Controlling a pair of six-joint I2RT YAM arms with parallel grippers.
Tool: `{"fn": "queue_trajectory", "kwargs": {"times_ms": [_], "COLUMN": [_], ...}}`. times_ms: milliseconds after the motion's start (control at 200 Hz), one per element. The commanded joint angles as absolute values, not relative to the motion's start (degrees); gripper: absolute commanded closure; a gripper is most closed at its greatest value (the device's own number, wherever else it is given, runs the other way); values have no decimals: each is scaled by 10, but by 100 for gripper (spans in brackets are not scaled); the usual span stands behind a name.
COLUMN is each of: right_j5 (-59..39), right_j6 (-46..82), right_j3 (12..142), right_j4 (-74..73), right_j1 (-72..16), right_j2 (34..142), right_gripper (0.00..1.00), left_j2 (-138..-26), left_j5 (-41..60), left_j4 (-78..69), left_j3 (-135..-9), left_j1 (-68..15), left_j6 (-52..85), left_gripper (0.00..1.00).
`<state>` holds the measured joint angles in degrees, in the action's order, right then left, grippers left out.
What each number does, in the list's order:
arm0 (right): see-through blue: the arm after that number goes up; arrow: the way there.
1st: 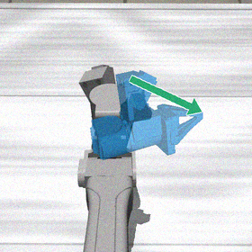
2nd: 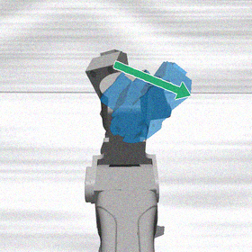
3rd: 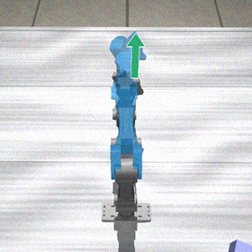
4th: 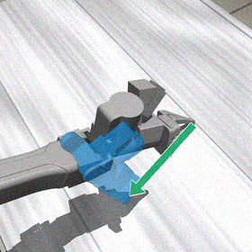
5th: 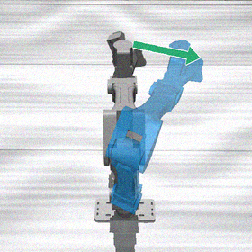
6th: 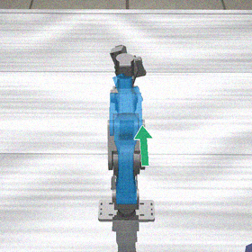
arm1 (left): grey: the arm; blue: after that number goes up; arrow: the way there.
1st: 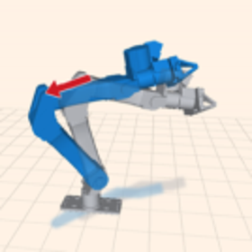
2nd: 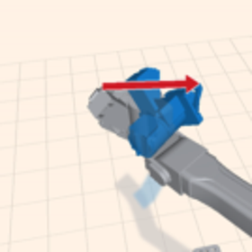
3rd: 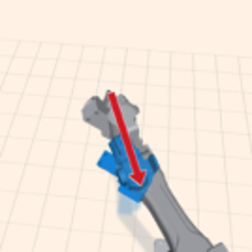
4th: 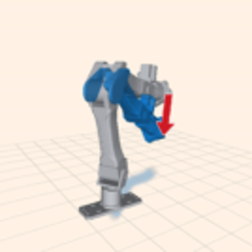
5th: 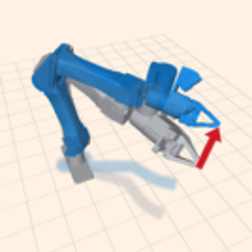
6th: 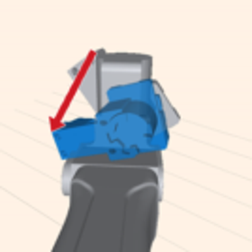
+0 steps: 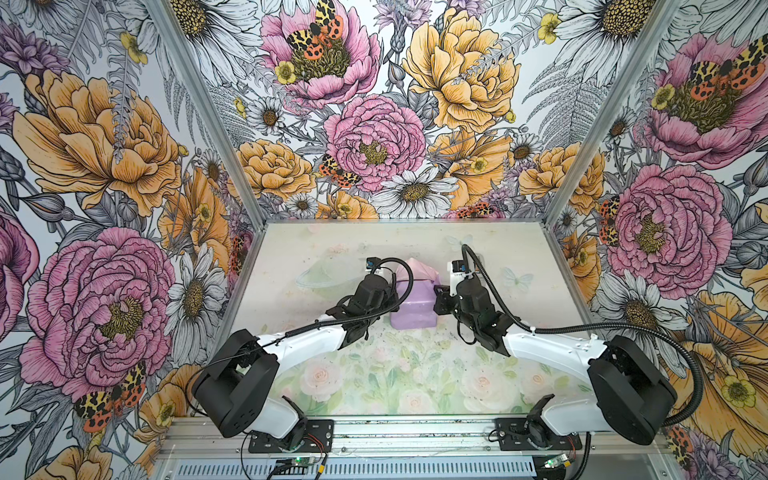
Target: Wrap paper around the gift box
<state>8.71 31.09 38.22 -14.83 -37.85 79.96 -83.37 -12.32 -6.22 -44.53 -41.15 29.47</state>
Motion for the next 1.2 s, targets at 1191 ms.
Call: {"fn": "queue_trajectory", "kwargs": {"times_ms": [1191], "right_j5": [20], "right_j6": [366], "right_j3": [293], "right_j4": [-151], "right_j1": [-307], "right_j2": [627], "right_gripper": [64], "left_j2": [-831], "left_j5": [-144], "left_j4": [-64], "left_j3": [-461], "left_j1": [-443], "left_j6": [297], "left_gripper": [100]}}
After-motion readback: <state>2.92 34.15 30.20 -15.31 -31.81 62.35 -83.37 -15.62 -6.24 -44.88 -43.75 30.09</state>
